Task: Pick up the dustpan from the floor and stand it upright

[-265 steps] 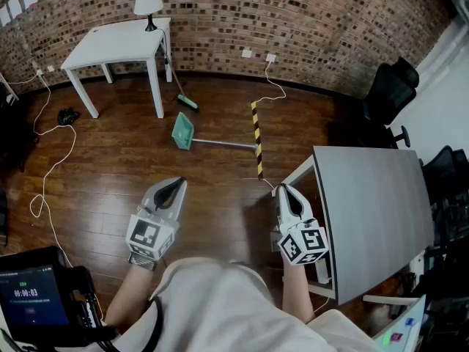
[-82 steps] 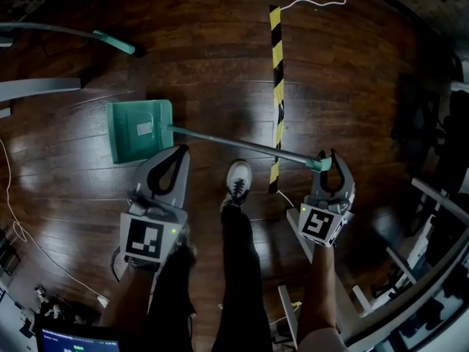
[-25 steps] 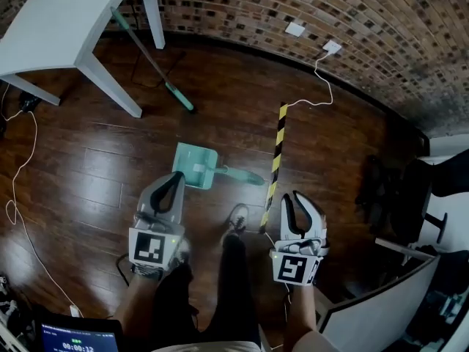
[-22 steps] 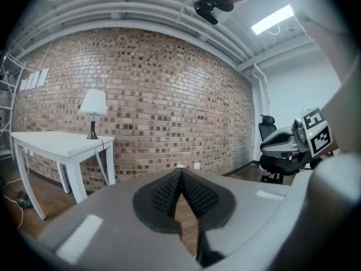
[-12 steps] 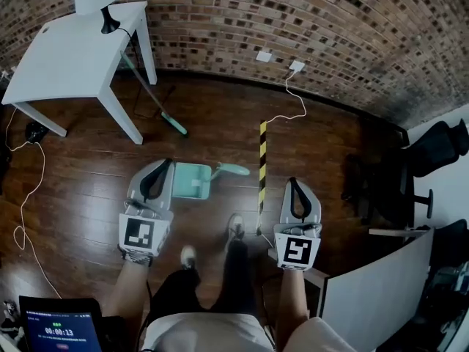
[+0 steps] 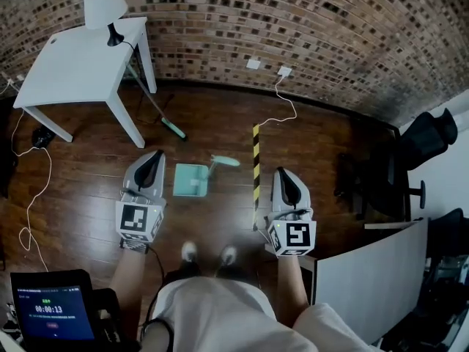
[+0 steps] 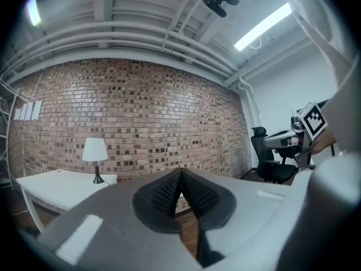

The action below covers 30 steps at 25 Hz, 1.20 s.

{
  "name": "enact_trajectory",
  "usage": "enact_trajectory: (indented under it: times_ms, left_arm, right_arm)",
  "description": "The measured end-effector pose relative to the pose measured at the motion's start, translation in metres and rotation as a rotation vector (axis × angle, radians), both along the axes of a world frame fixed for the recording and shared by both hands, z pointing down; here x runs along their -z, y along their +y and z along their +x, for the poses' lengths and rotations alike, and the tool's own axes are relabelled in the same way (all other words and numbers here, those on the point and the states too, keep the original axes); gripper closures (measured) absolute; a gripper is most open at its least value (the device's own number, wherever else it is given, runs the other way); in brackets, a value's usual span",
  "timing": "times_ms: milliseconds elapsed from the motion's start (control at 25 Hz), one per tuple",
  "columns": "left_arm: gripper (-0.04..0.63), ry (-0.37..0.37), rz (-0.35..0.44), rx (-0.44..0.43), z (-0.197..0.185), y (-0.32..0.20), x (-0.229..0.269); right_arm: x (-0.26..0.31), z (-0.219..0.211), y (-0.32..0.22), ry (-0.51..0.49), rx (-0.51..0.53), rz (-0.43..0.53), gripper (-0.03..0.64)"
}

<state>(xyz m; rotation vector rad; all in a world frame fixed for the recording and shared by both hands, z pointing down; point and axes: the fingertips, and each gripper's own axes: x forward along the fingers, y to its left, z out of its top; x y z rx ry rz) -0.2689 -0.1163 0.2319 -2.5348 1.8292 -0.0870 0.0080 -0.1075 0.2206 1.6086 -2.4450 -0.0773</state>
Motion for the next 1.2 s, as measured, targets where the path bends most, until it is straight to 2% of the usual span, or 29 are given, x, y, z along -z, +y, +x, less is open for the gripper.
enact_trajectory:
  times_ms: [120, 280, 440, 560, 920, 1200]
  left_arm:
    - [0.595, 0.024, 0.004, 0.003, 0.018, 0.014, 0.015]
    - [0.595, 0.018, 0.017, -0.049, 0.06, 0.037, 0.031]
    - [0.595, 0.019, 0.003, -0.076, 0.09, 0.061, 0.025]
    - [0.595, 0.019, -0.011, -0.087, 0.105, 0.075, 0.02]
    - [0.595, 0.04, -0.011, -0.09, 0.113, 0.096, 0.028]
    - [0.595, -0.009, -0.008, -0.091, 0.1, 0.118, 0.027]
  right_arm:
    - [0.004, 0.012, 0.011, -0.035, 0.023, -0.02, 0.603]
    - [0.017, 0.03, 0.033, -0.019, 0.06, -0.013, 0.603]
    - [0.014, 0.046, 0.055, -0.069, 0.053, -0.02, 0.603]
    - [0.015, 0.054, 0.066, -0.066, 0.048, -0.02, 0.603]
    - [0.001, 0.069, 0.092, -0.081, -0.001, -0.053, 0.603]
    - [0.009, 0.058, 0.109, -0.057, -0.011, -0.051, 0.603]
